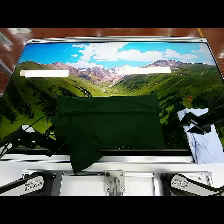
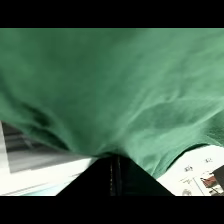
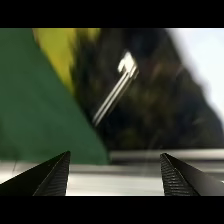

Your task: Fold the shirts.

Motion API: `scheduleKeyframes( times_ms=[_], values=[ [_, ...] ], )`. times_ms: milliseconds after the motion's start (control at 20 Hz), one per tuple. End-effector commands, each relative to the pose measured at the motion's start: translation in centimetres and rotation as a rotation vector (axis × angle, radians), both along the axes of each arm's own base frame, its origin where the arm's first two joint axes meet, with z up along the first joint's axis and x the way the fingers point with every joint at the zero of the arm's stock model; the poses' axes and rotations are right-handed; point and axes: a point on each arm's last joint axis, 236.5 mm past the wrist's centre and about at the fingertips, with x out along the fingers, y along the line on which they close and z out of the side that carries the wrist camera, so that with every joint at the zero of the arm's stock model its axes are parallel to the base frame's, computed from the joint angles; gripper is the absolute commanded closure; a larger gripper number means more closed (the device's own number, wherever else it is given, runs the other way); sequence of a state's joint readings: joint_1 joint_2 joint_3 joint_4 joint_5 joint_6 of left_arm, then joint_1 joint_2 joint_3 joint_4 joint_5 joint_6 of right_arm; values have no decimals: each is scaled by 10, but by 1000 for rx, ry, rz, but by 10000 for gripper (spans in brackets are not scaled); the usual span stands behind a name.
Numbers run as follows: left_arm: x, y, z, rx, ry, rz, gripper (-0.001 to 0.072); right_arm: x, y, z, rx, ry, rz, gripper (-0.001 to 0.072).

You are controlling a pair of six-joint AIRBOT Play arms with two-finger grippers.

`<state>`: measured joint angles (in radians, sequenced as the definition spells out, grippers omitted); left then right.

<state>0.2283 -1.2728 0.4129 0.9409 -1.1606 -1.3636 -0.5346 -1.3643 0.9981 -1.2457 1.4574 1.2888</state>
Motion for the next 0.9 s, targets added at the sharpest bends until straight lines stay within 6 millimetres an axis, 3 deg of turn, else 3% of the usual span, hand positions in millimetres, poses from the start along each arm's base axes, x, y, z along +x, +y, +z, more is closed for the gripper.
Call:
scheduleKeyframes(
  times_ms=[0,350,600,750,850],
  values=[
    [5,1,6,4,-60,-34,663,-42,41,-29,143,95,28,25],
    [9,-1,35,5,-164,-63,663,-59,72,-69,135,105,21,75],
    [15,1,45,17,-215,-56,663,-55,72,-74,117,98,-17,79],
    [15,1,45,17,-215,-56,663,-59,82,-80,147,102,-52,80],
    [15,1,44,18,-216,-56,663,-71,88,-86,157,125,-49,180]
  ],
)
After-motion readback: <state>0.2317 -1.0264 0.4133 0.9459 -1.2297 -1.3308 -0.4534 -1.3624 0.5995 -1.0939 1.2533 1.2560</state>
